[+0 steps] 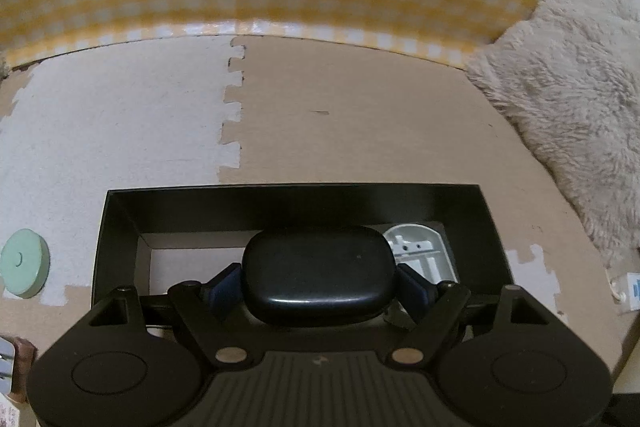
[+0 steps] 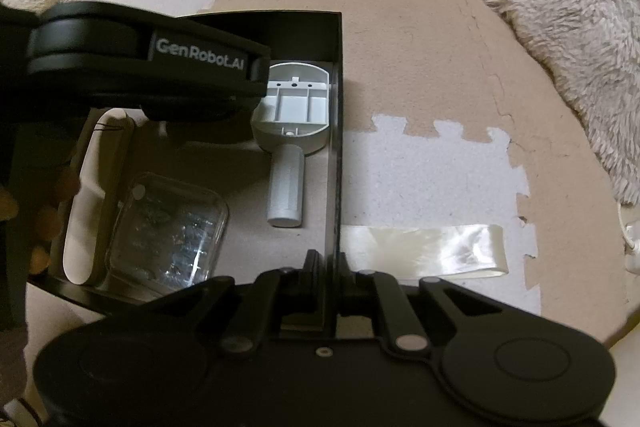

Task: Organize rigid objects
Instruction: 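Carry the black earbud case into the black box and release it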

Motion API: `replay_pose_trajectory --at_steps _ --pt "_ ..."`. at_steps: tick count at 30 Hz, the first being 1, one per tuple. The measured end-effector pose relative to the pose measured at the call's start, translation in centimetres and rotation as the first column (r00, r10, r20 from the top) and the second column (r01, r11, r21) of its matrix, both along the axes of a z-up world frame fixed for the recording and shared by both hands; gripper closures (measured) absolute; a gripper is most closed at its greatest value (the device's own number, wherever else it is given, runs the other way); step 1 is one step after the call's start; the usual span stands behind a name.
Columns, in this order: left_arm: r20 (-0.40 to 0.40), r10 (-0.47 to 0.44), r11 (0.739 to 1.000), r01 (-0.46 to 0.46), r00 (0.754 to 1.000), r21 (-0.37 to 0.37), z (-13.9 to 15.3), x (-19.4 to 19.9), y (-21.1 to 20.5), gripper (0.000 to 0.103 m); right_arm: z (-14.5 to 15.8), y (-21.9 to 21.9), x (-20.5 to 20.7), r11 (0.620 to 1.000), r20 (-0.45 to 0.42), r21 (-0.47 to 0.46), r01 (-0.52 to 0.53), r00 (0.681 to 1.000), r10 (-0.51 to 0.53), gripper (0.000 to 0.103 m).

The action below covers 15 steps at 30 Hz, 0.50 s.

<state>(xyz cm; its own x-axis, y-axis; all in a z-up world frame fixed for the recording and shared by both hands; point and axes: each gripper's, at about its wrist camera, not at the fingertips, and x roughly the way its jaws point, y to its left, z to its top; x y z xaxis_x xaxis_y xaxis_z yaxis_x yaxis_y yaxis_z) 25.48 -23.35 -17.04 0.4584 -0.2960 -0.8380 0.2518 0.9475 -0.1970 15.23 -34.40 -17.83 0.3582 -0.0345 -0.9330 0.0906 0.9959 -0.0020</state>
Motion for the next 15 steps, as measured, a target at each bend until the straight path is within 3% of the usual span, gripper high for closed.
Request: replay_pose_trajectory --at_steps 8,11,15 --pt "-0.017 0.008 1.000 -0.008 1.000 -0.019 -0.71 0.46 0.15 0.020 -0.08 -0.06 0.03 1.000 0.001 0.002 0.000 1.000 0.000 0.093" --pt "-0.033 0.010 0.999 -0.011 0.999 -0.030 -0.60 0.54 0.21 0.011 -0.09 -0.08 0.01 1.000 0.001 0.003 0.001 1.000 -0.001 0.093" --pt "-0.041 -0.003 0.999 0.002 0.999 -0.037 -0.23 0.30 0.16 0.007 -0.09 -0.10 0.01 1.000 0.001 0.002 0.000 1.000 0.000 0.093"
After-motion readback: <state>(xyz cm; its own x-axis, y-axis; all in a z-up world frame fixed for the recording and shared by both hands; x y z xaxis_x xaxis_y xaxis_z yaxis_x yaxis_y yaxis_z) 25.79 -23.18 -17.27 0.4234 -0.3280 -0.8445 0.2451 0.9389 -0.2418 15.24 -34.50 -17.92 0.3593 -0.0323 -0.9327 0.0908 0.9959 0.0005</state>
